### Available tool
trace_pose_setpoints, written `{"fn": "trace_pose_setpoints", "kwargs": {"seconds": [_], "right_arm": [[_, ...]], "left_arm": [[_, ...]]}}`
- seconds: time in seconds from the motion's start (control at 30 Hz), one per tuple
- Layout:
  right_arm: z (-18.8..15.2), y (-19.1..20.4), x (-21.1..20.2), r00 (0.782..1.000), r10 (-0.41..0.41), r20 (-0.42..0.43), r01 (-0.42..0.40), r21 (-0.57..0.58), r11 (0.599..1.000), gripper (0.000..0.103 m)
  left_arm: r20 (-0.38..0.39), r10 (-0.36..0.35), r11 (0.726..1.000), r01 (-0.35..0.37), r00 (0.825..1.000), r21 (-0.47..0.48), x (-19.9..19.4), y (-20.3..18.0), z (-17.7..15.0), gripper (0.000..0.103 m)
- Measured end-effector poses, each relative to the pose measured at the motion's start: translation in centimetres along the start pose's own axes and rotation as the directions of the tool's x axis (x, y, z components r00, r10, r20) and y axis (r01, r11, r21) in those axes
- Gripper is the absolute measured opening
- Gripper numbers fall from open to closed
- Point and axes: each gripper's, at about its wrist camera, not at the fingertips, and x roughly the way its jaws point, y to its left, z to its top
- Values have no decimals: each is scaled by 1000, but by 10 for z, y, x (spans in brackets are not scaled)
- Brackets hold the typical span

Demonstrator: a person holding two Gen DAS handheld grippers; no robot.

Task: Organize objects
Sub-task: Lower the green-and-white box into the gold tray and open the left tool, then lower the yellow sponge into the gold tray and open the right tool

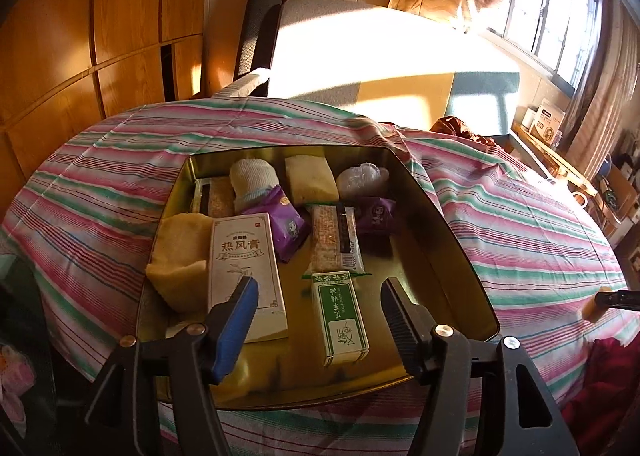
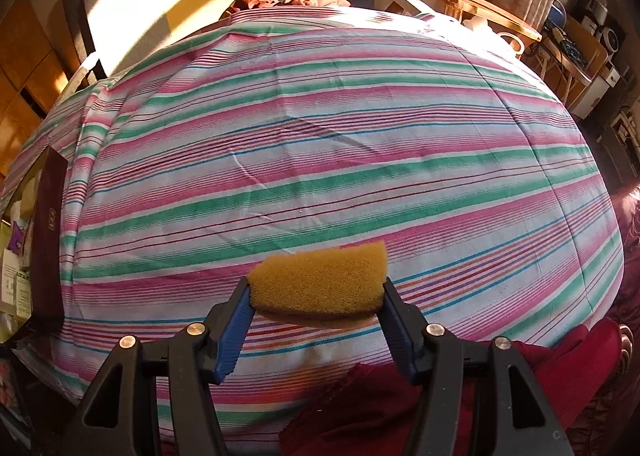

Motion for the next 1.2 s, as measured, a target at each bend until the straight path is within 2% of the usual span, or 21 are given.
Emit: {"fn": "trace_pose_setpoints", "kwargs": {"seconds": [0.1, 0.2, 0.33, 0.47, 0.6, 0.73, 0.8, 1.0, 1.07, 1.2], "right_arm": [[3, 43, -12, 995, 87, 41, -83, -93, 992, 61], [4, 100, -27, 977, 200, 73, -180, -219, 959, 61], [2, 178, -48, 934, 346, 87, -290, -381, 878, 61], [-7, 247, -61, 900, 433, 56, -344, -522, 781, 62], [-17, 294, -55, 902, 432, 17, -332, -611, 718, 62], [-24, 321, -38, 919, 394, -17, -304, -669, 679, 64], [-25, 332, -24, 930, 365, -35, -288, -684, 670, 66], [-32, 357, 12, 953, 291, -83, -257, -730, 634, 67], [-34, 361, 18, 949, 298, -102, -275, -729, 627, 70], [-34, 361, 25, 939, 327, -105, -299, -716, 631, 82]], "left_arm": [[8, 15, 1000, -15, 1000, -14, -5, 6, 0, 69], [13, 38, 999, -38, 999, -31, -9, 13, -1, 74], [17, 67, 997, -66, 998, -46, -14, 21, -2, 81], [18, 82, 995, -81, 996, -62, -18, 28, -5, 90], [7, 97, 992, -96, 995, -81, -18, 37, -7, 93], [2, 113, 989, -112, 994, -98, -18, 46, -9, 97], [7, 126, 986, -125, 992, -107, -19, 50, -10, 103], [-1, 184, 978, -183, 983, -101, -19, 56, -11, 103], [-3, 195, 976, -194, 981, -97, -19, 56, -11, 103], [11, 173, 979, -170, 985, -116, -21, 59, -12, 103]]}}
